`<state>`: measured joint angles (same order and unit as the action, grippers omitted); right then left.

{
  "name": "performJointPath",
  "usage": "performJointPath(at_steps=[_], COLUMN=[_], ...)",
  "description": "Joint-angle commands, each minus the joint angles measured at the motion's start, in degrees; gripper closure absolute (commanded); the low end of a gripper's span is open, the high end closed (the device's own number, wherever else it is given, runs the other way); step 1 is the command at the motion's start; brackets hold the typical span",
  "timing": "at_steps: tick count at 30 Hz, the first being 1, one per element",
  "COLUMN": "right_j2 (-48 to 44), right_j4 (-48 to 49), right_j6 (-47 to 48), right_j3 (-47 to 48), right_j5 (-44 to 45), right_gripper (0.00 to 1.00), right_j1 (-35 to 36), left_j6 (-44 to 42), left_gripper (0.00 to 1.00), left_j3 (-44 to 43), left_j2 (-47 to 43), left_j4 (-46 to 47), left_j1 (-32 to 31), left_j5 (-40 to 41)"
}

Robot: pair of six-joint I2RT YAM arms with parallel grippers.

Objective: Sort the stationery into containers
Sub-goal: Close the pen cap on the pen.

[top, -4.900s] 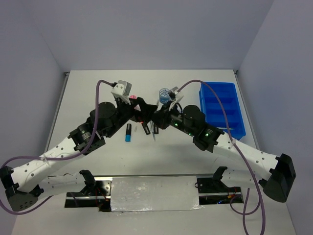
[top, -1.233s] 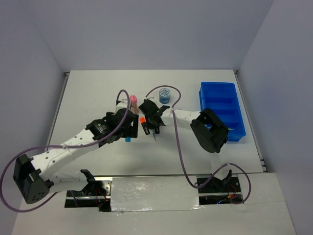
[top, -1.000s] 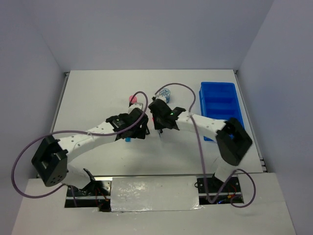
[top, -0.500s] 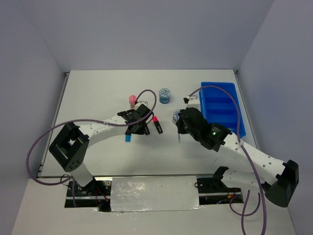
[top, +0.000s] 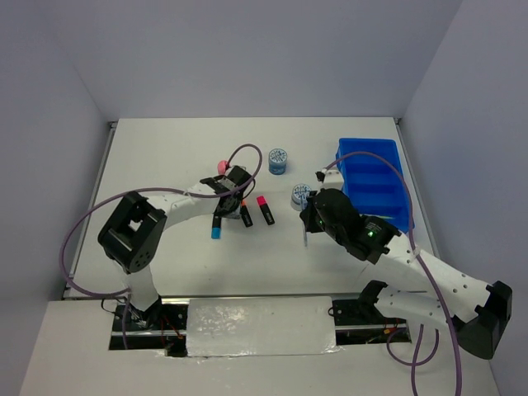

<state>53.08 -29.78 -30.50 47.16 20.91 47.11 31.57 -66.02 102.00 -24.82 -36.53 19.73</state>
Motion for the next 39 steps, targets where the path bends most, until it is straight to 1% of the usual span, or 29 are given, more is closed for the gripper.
performJointPath(at_steps=[1, 11, 15, 16, 18, 19, 20, 22, 25, 27, 28, 30, 31, 32, 33, 34, 35, 36, 37, 38, 39], right_j2=[0.0, 0.1, -0.2, -0.3, -0.7, -1.0, -1.2, -2.2, -3.1, -3.2, -3.1, -2.7, -2.3, -2.0, -2.0, -2.3, -2.5, -2.7, -2.7, -2.4, -1.9], right_j4=[2.3, 4.0, 4.6, 4.9, 5.4, 6.1, 6.4, 6.9, 7.7, 10.3, 14.4, 19.5, 25.3, 28.0, 30.5, 37.6, 40.4, 45.2, 45.9, 45.9, 46.8], right_j6=[-0.3, -0.2, -0.1, 0.1, 0.2, 0.2, 0.3, 0.4, 0.6, 1.8, 2.7, 4.2, 3.9, 2.7, 1.7, -0.4, -1.3, -1.8, -2.0, -1.9, -0.8], right_j3=[-0.3, -0.6, -1.3, -1.5, -1.8, -2.0, -2.2, -2.7, -2.9, -4.1, -4.9, -8.2, -9.6, -12.5, -14.0, -17.1, -18.4, -19.5, -20.2, -19.9, -19.6], right_j5=[-0.8, -3.0, -4.1, -4.6, -6.0, -6.5, -7.0, -8.6, -10.7, -13.2, -17.9, -21.8, -25.3, -25.8, -26.1, -25.4, -24.0, -22.2, -15.3, -12.1, -10.4], right_gripper=[1.0, 1.0, 1.0, 1.0, 1.0, 1.0, 1.0, 1.0, 1.0, 1.0, 1.0, 1.0, 1.0, 1.0, 1.0, 1.0, 1.0, 1.0, 1.0, 1.0, 1.0], right_j1=[0.3, 0.5, 1.0, 1.0, 1.1, 1.0, 1.0, 1.1, 1.1, 1.1, 1.1, 1.5, 1.8, 2.1, 2.6, 3.5, 5.8, 7.5, 9.5, 13.2, 14.7], left_j6=[-1.5, -1.0, -0.8, -0.8, -0.7, -0.3, -0.1, 0.3, 1.0, 1.7, 2.3, 4.1, 5.0, 7.2, 8.7, 10.2, 13.6, 15.3, 16.6, 19.6, 21.1], left_gripper=[0.57, 0.57, 0.61, 0.65, 0.79, 0.9, 0.94, 1.0, 1.0, 1.0, 1.0, 1.0, 1.0, 1.0, 1.0, 1.0, 1.0, 1.0, 1.0, 1.0, 1.0], left_j3=[-1.4, -1.0, -1.1, -1.2, -1.4, -1.5, -1.2, -0.2, 0.9, 1.8, 2.4, 5.6, 7.5, 9.4, 14.2, 16.9, 19.5, 24.8, 27.1, 29.1, 32.4], left_j2=[1.3, 4.9, 5.7, 5.8, 6.0, 5.9, 5.8, 4.2, 1.9, 0.1, -3.0, -7.9, -14.3, -17.8, -25.5, -29.5, -33.1, -40.0, -43.0, -45.5, -49.9], left_j4=[1.3, 2.3, 2.6, 2.6, 2.1, 1.8, 1.5, 1.4, 0.9, 0.7, 1.2, 3.4, 7.5, 10.5, 13.9, 21.4, 25.4, 30.2, 37.8, 40.7, 43.6], left_j1=[0.9, 0.9, 1.0, 1.0, 1.0, 1.0, 1.0, 0.9, 0.9, 0.9, 0.9, 0.9, 0.9, 0.8, 0.8, 0.8, 0.8, 0.8, 0.5, 0.4, 0.2], left_j5=[-2.1, -2.8, -3.2, -3.2, -3.2, -3.1, -3.3, -3.4, -2.9, -3.4, -4.2, -6.1, -9.1, -10.8, -12.6, -15.6, -17.1, -18.4, -19.4, -20.2, -20.8])
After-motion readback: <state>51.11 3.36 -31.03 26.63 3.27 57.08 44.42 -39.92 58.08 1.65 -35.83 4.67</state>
